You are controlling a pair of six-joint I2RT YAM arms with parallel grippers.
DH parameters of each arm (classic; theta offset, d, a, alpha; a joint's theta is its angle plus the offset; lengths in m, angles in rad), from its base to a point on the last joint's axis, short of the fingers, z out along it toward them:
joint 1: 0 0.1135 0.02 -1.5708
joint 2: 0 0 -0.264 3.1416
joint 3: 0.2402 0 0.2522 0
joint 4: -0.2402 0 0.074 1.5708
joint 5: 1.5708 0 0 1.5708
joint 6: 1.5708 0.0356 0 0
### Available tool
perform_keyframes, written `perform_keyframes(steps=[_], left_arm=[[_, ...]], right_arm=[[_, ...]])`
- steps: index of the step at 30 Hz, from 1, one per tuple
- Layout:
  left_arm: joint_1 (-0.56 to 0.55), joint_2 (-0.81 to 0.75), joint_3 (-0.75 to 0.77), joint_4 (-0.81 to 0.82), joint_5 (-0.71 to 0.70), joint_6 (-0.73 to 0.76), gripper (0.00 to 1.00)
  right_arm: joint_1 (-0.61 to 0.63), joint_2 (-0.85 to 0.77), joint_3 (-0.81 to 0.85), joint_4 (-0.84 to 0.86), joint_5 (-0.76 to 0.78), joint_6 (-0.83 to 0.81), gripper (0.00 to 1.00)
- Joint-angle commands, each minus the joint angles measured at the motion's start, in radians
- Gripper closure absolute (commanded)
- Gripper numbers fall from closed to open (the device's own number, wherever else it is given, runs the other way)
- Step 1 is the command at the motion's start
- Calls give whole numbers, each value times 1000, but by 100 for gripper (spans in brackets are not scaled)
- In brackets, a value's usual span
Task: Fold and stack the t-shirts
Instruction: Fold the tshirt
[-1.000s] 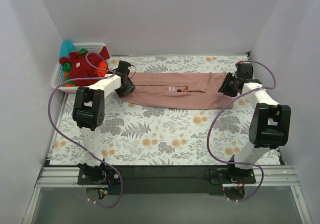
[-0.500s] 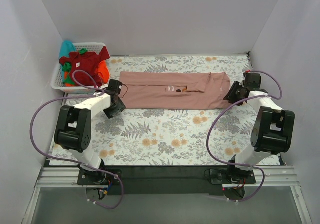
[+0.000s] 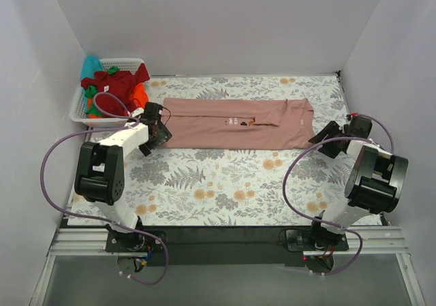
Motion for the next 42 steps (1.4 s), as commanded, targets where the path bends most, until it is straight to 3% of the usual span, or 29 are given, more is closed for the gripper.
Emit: perform_keyframes(steps=[1, 10, 21, 26, 32, 35, 36, 42], left_arm=[[15, 32, 26, 29, 20, -24, 25], [14, 99, 50, 38, 43, -7, 36], [15, 122, 32, 48, 40, 17, 67], [15, 122, 13, 51, 35, 19, 76], [15, 122, 7, 48, 22, 23, 85], [17, 110, 6, 26, -6, 23, 97], [20, 107, 1, 17, -15, 23, 100], [49, 27, -65, -32, -21, 13, 100]], right_arm=[[-31, -23, -40, 78, -77, 28, 34], [-35, -45, -40, 124, -94, -93, 45], [-33, 38, 17, 147, -166, -188, 46], [-33, 84, 40, 161, -240, -209, 52], [-35, 112, 23, 161, -232, -214, 66], [-59, 92, -4, 160, -189, -200, 84], [-70, 72, -12, 160, -176, -192, 96], [-142, 25, -61, 118, -88, -143, 99]])
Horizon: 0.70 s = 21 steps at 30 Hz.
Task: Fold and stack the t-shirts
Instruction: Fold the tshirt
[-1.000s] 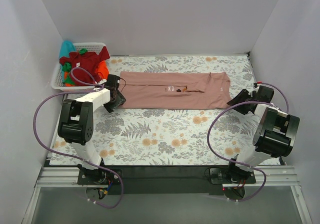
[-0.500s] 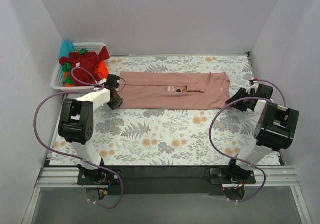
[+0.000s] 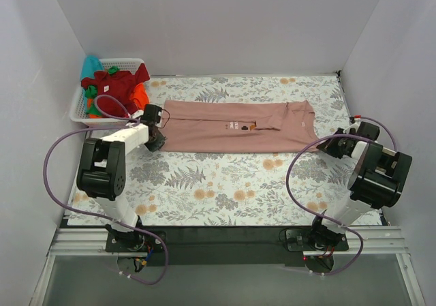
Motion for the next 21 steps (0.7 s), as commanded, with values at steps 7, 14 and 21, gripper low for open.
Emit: perform_keyframes(steps=[7, 14, 21], left_arm=[[23, -194, -214, -154, -14, -57, 100], [23, -425, -406, -185, 87, -166, 86], [23, -533, -369, -220, 43, -122, 27]], right_arm=[[-70, -116, -69, -107, 171, 59, 99], [-70, -170, -96, -212, 266, 79, 96], [29, -308, -35, -246, 294, 89, 54]])
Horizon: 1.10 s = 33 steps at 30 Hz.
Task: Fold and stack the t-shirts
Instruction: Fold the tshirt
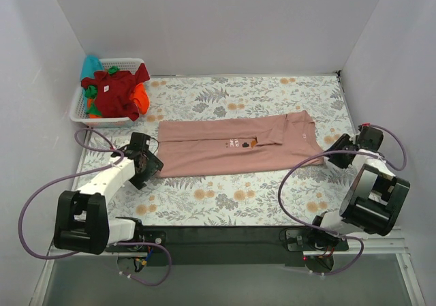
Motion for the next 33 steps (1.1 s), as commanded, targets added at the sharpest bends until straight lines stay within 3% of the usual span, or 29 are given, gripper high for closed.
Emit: perform_keyframes(steps=[1, 7, 13, 22, 33], left_arm=[[6, -49, 62, -50, -62, 24, 26], [4, -81, 130, -7, -131, 155, 20], [-9, -47, 101, 110, -143, 221, 20], [-25, 8, 62, 187, -172, 244, 20], [-25, 13, 65, 190, -152, 245, 20]], right_arm=[[96, -71, 62, -25, 61, 6, 53], [317, -90, 128, 4, 138, 55, 49], [504, 56, 174, 81, 92, 172, 50], [581, 199, 194, 168, 121, 342, 52], [603, 176, 147, 208, 199, 405, 60]])
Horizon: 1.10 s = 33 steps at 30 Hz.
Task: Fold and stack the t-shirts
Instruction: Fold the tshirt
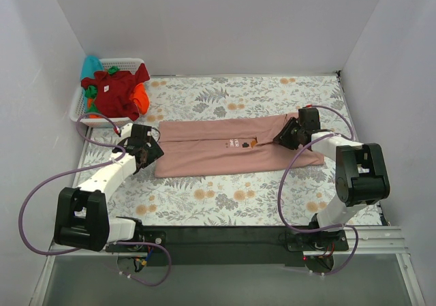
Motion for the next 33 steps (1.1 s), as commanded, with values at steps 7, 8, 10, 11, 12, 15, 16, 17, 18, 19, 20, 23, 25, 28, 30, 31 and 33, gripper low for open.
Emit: perform_keyframes(steps=[7, 8, 10, 11, 12, 15, 16, 17, 18, 19, 20, 23, 25, 28, 30, 31, 33], left_arm=[[-4, -10, 2, 21, -16, 13, 20], [-4, -10, 2, 23, -16, 13, 20], [-6, -8, 2, 21, -16, 14, 20], [-6, -8, 1, 23, -15, 14, 20], [-7, -8, 4, 23, -15, 14, 20], [-6, -11, 1, 21, -15, 14, 20], [-7, -13, 2, 21, -16, 14, 20], [-9, -16, 1, 21, -16, 14, 20], [-9, -16, 1, 21, -18, 14, 20], [-9, -16, 1, 23, -19, 14, 20], [-9, -16, 1, 21, -19, 14, 20], [-10, -14, 1, 23, -19, 14, 20], [-10, -11, 2, 23, -18, 14, 20], [-10, -11, 2, 21, -18, 14, 20], [-10, -11, 4, 23, -18, 14, 20], [-10, -8, 2, 23, -18, 16, 20], [-10, -10, 4, 21, -16, 16, 20]], right_arm=[[8, -32, -16, 42, 40, 51, 96], [10, -44, -23, 42, 35, 52, 99], [19, -59, -28, 42, 37, 55, 99], [20, -75, -31, 40, 38, 55, 99], [25, -82, -37, 40, 40, 53, 99], [25, -111, -37, 28, 78, 32, 96], [24, -115, -36, 25, 98, 21, 91], [23, -121, -31, 17, 103, 3, 81], [22, -121, -26, 14, 106, -8, 75], [20, -115, -22, 14, 103, -16, 71], [16, -109, -17, -13, 101, -28, 65], [8, -90, -5, -24, 83, -45, 60], [5, -57, 29, -30, 46, -106, 59], [4, -20, 70, -47, -3, -227, 59], [4, -12, 92, -52, -47, -321, 59], [5, -21, 98, -59, -49, -437, 59], [5, -33, 112, -84, -61, -566, 58]])
